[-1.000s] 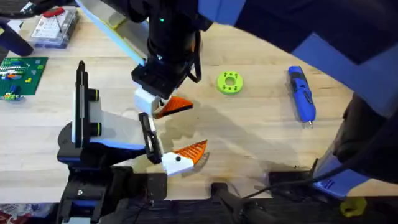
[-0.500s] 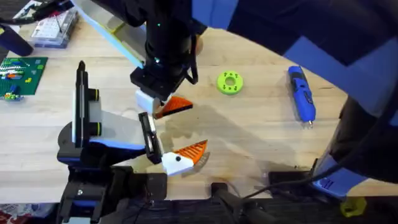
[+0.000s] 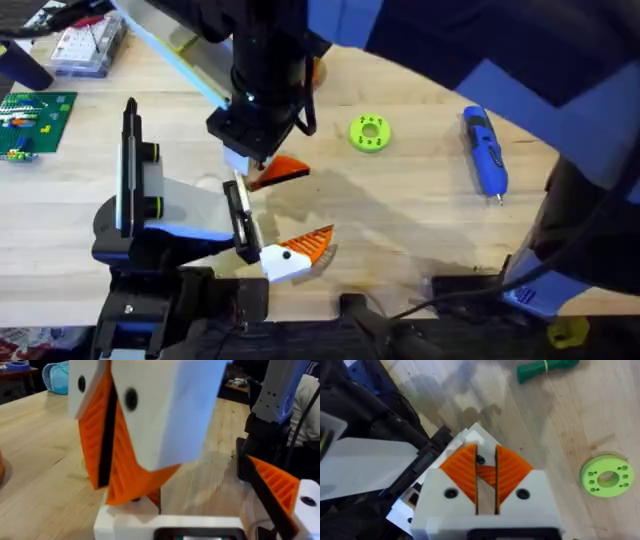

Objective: Pick up the gripper from the table and insert it into the empty holder that is missing its gripper. Then pick up a screw, insert it into the mounting hole, and use the screwdriver to tighten it. Finally, clean up the table by picking up the vegetable and placing it into the bucket.

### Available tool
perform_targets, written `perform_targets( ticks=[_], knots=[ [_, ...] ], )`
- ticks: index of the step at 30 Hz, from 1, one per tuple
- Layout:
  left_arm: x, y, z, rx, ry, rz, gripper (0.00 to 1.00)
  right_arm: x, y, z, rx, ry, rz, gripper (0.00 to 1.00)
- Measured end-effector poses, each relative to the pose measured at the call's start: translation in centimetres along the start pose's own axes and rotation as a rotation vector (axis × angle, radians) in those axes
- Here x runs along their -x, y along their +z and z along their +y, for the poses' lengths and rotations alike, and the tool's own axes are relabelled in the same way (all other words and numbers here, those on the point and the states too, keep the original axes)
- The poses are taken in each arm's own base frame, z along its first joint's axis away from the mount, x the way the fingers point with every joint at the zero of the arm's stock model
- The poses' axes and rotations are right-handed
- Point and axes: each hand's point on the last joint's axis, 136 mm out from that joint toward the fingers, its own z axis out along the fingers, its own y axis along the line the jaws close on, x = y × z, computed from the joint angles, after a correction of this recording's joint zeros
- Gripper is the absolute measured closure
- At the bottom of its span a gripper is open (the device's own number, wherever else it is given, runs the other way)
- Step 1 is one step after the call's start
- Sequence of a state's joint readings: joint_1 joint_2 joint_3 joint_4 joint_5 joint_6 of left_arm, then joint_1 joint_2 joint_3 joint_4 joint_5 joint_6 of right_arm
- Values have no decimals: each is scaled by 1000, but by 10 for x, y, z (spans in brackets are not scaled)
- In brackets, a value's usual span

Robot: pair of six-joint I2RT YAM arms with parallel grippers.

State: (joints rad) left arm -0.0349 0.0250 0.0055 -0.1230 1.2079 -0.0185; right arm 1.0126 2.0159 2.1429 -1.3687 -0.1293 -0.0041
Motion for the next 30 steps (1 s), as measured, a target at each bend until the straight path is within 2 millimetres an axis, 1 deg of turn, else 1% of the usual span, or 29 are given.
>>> perform_targets(
  ticks=[4,6,7,12,30],
  knots=[
    [0,0,0,0,0,0,10,-1,0,1,4,1,2,913],
    [0,0,0,0,-1,0,10,-2,0,2,9,2,10,981],
    [0,0,0,-1,-1,0,10,-4,0,3,13,4,15,993],
    [0,0,0,-1,-6,0,10,-6,0,5,18,3,24,998],
    [0,0,0,0,-5,0,10,-4,0,5,19,1,16,998]
  ],
)
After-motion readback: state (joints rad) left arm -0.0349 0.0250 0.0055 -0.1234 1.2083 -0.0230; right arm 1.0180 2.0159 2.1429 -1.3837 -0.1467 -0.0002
